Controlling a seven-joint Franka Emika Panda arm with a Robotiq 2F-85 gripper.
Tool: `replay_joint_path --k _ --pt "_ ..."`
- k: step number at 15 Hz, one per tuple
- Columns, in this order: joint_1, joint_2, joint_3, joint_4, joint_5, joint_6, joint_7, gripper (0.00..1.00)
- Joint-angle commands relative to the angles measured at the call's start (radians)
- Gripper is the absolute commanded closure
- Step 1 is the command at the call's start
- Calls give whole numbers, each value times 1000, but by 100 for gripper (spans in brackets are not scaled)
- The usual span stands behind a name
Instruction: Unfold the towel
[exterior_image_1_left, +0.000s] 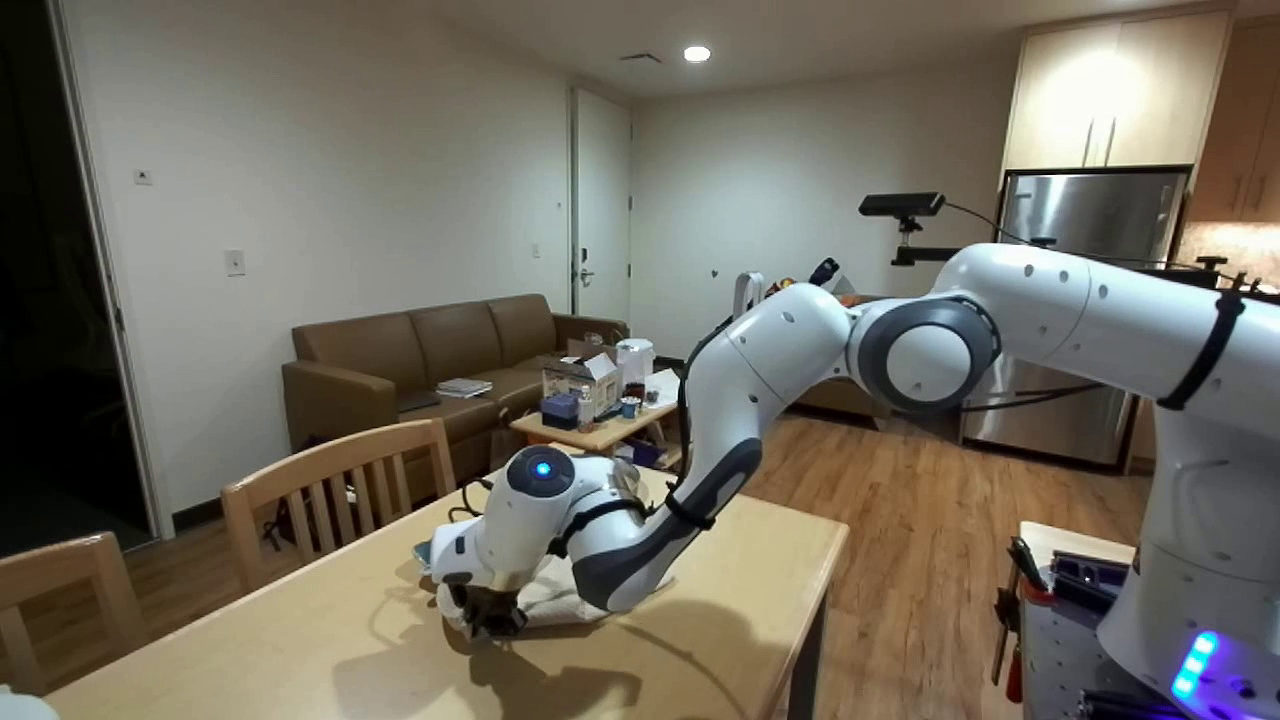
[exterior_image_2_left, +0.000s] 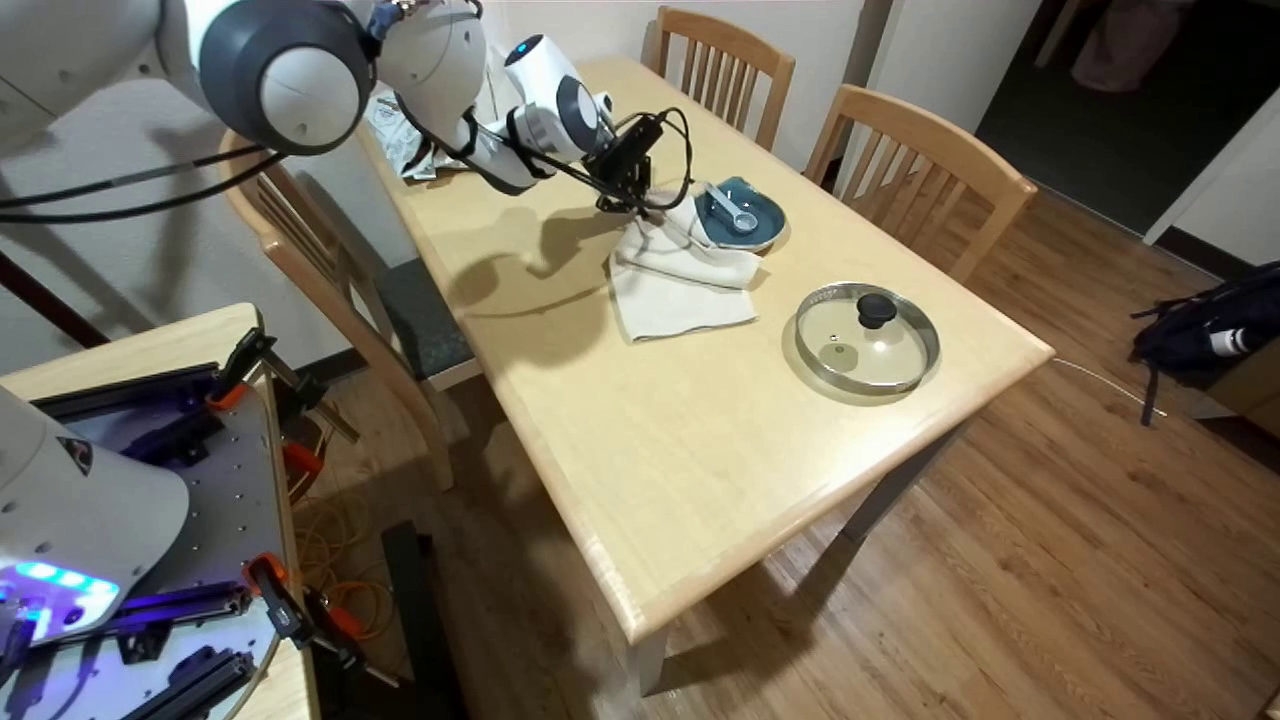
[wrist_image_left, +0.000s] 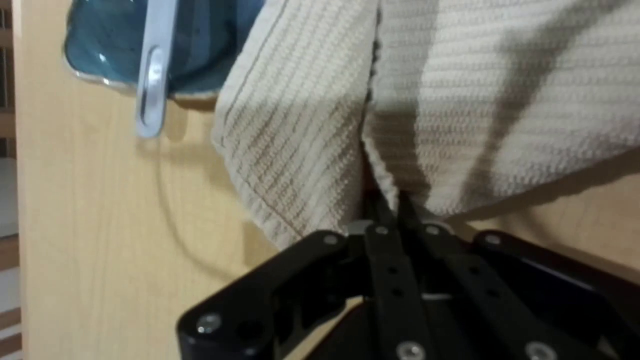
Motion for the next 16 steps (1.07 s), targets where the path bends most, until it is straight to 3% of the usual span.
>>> replay_joint_path --k 1,5,6,7,16 --pt "-54 -33 125 -85 31 17 -201 99" --pt "-99 -83 239 -185 42 -61 -363 99" --pt "-30 -37 141 -80 67 -9 -286 99" --pt "-27 -43 144 -87 80 -14 -296 95" --pt "-8 -41 115 -78 96 -9 -294 95"
